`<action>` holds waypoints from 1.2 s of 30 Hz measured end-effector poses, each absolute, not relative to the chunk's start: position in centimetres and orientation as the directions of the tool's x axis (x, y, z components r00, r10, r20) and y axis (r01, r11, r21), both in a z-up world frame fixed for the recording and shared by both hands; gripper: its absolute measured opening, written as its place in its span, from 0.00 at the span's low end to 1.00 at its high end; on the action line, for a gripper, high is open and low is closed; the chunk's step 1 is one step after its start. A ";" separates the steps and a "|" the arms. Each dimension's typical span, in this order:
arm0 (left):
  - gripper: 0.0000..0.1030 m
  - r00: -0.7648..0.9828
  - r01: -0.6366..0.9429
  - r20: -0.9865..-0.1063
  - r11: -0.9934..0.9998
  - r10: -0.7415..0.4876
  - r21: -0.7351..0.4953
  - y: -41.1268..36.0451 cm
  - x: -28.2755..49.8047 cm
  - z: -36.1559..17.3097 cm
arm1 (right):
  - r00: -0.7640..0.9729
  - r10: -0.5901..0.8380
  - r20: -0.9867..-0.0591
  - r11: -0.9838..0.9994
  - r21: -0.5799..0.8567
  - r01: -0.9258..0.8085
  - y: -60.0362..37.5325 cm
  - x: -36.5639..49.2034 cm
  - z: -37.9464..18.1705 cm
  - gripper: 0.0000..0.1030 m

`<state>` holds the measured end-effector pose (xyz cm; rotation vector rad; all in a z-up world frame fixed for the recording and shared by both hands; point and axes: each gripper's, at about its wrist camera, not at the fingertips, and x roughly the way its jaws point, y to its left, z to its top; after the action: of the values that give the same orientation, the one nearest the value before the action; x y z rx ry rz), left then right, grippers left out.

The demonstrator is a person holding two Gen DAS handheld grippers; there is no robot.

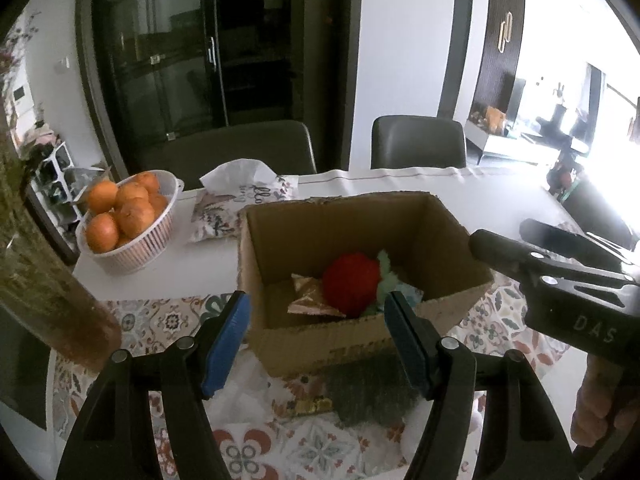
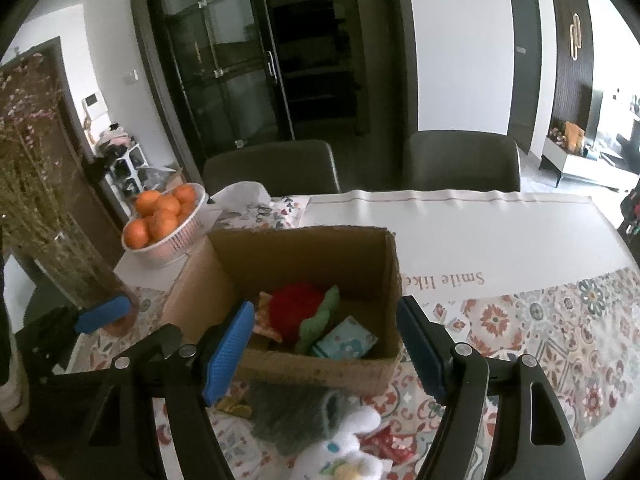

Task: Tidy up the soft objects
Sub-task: 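Open both tools to drop the plush and snack bag into the box, then move both tools back toward the white plush bunny and red snack packet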

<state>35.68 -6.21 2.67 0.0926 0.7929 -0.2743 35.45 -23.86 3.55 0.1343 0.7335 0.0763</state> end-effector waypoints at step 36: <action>0.67 0.666 0.306 -0.710 0.952 -0.229 -0.020 -7.0 24.8 -0.1 | 0.778 0.073 -0.624 0.994 0.113 -0.002 -25.3 24.6 1.3 0.72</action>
<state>24.84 -6.95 -0.09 0.1043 0.7866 -0.3029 24.61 -25.31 1.27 0.1076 0.6789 0.0405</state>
